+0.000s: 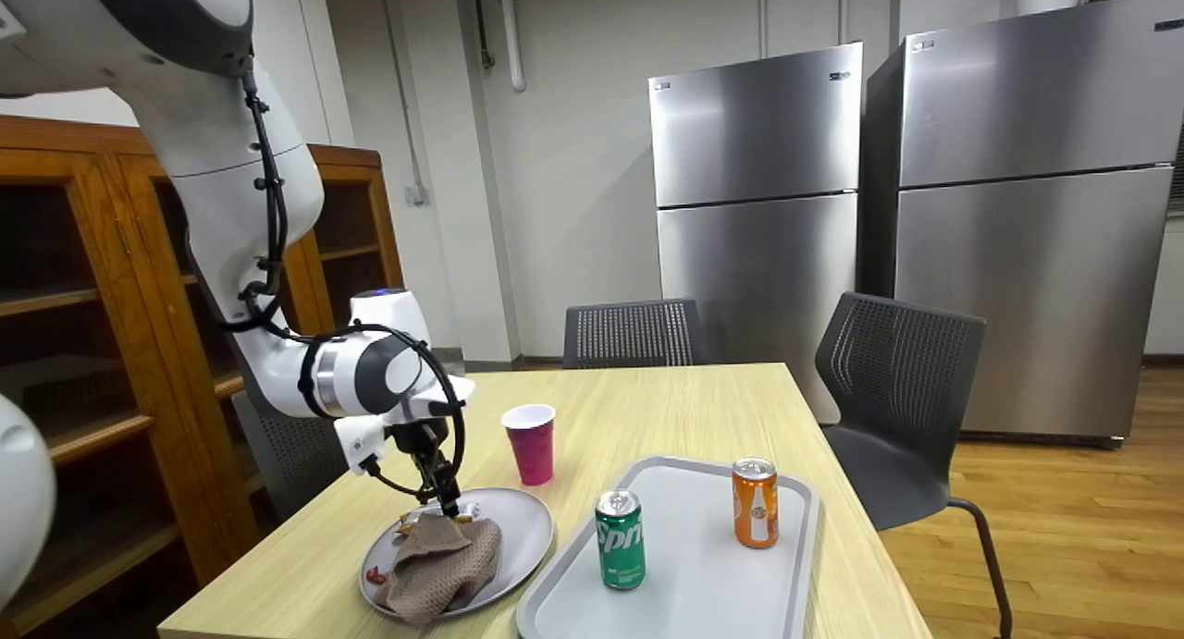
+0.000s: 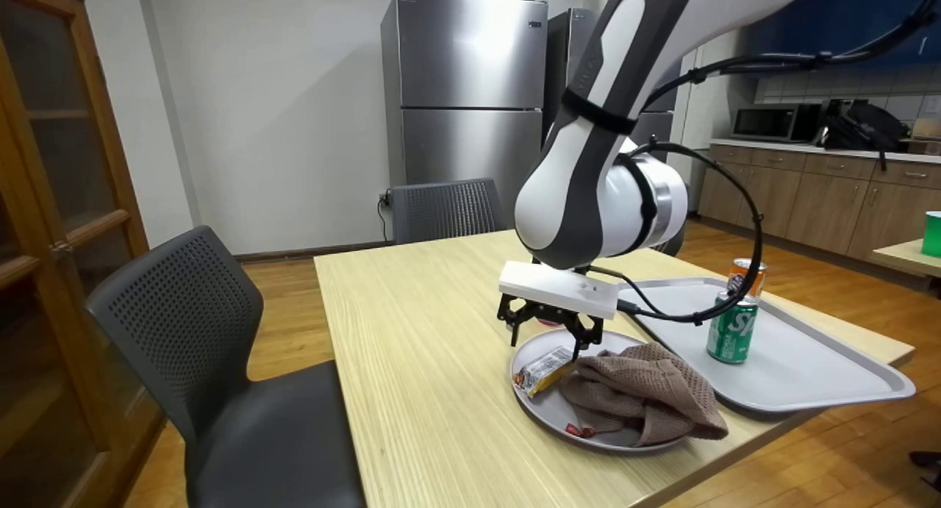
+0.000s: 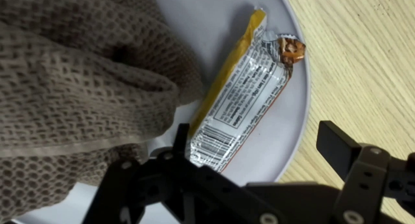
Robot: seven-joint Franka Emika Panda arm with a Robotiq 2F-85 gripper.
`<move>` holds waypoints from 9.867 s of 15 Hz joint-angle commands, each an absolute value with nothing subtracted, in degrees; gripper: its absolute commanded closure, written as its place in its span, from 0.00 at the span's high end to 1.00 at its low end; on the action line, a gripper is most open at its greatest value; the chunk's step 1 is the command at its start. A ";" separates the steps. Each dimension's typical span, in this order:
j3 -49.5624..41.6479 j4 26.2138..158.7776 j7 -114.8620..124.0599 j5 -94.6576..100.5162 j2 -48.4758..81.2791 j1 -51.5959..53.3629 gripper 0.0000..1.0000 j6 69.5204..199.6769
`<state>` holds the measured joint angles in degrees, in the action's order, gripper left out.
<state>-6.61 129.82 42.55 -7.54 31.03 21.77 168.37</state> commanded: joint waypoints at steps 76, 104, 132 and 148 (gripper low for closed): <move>-7.19 132.18 44.37 -4.46 25.00 24.85 0.19 164.39; -9.97 135.85 46.30 0.82 23.78 27.33 0.19 165.01; -8.47 123.41 46.26 3.13 36.03 34.79 0.19 162.71; -10.45 125.67 45.65 3.84 32.15 33.78 1.00 162.86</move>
<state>-9.60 123.68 45.91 2.85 35.17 34.12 163.63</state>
